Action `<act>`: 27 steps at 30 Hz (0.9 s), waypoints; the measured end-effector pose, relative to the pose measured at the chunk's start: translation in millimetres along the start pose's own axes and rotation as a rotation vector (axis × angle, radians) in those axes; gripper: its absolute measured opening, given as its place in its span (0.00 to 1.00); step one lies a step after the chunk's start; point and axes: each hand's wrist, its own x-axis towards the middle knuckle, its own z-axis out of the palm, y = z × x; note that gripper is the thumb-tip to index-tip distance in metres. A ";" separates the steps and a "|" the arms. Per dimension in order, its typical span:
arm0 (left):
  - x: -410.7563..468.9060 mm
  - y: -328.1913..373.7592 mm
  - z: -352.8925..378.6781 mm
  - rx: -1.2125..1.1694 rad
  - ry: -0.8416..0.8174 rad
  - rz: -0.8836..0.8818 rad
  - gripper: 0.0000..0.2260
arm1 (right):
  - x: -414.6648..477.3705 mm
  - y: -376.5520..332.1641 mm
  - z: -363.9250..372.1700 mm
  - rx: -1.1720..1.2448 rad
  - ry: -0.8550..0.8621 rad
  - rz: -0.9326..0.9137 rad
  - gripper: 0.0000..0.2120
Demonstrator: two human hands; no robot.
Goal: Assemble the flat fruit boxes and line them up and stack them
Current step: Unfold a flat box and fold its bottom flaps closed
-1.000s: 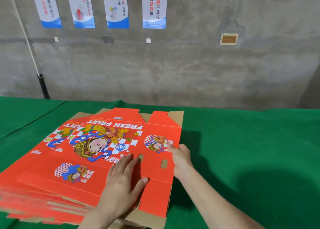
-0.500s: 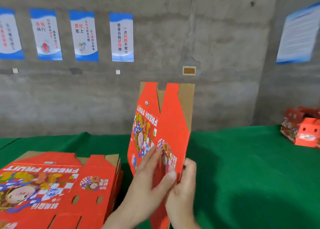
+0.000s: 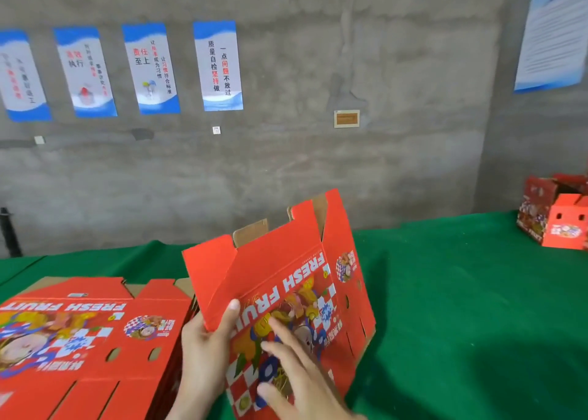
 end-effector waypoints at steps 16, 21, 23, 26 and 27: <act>-5.6 -9.0 -6.4 -0.041 -0.243 0.008 0.08 | 35.0 37.7 -189.9 -0.201 0.123 0.351 0.09; 4.0 -27.6 -4.6 0.037 -0.156 0.113 0.03 | 23.7 36.1 -193.9 0.008 -0.070 0.435 0.15; 8.6 -35.6 -8.7 0.071 -0.138 0.115 0.06 | 19.8 34.4 -188.5 0.010 -0.061 0.409 0.15; 17.8 -42.6 -16.9 0.065 -0.166 0.116 0.17 | 15.9 32.8 -179.7 -0.033 0.019 0.346 0.10; 22.2 -44.9 -19.7 0.026 -0.177 0.116 0.19 | 14.5 32.5 -178.4 -0.041 0.042 0.334 0.09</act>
